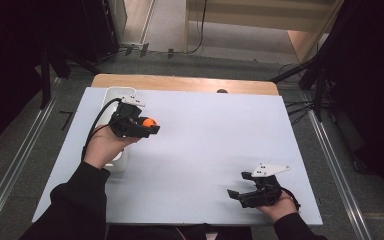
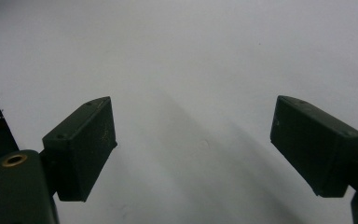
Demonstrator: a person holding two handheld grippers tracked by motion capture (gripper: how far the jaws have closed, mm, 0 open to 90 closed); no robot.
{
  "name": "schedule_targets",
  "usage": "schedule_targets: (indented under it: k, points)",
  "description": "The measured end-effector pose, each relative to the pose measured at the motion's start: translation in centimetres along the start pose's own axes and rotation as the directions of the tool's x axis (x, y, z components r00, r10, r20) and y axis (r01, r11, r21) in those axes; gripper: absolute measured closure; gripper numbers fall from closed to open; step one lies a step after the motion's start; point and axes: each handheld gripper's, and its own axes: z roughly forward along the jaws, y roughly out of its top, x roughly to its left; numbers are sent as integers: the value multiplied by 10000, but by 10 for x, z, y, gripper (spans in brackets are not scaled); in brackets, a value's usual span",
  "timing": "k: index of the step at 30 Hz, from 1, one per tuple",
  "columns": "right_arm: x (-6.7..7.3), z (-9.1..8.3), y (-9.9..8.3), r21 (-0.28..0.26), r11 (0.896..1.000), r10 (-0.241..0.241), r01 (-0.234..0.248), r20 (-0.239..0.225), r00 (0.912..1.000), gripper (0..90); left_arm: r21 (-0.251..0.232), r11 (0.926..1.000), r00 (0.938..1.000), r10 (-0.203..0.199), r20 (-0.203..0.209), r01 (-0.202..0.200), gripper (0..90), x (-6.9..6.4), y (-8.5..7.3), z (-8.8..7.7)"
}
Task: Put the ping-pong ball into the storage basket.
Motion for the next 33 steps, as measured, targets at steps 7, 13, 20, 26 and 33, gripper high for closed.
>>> schedule_targets:
  k: [7,13,20,26,33]
  points:
    - [0,0,0,17,10000,39,-39,-29,10000,127,-93,9997,9997,-228,-19,227,507,9,0,-5]
    - [0,0,0,12,10000,29,-29,-28,10000,127,-119,9991,9987,-409,-308,406,507,16,-2,-8]
    - [0,0,0,-21,10000,10,-10,-20,10000,127,-196,9981,9974,-590,-420,582,507,23,-3,-12]
    - [0,0,0,3,10000,60,-60,-20,10000,127,-254,9968,9957,-765,-517,753,507,29,-1,-14]
    - [0,0,0,-27,10000,7,-7,-10,10000,126,-362,9954,9930,-909,-750,884,507,36,4,-13]
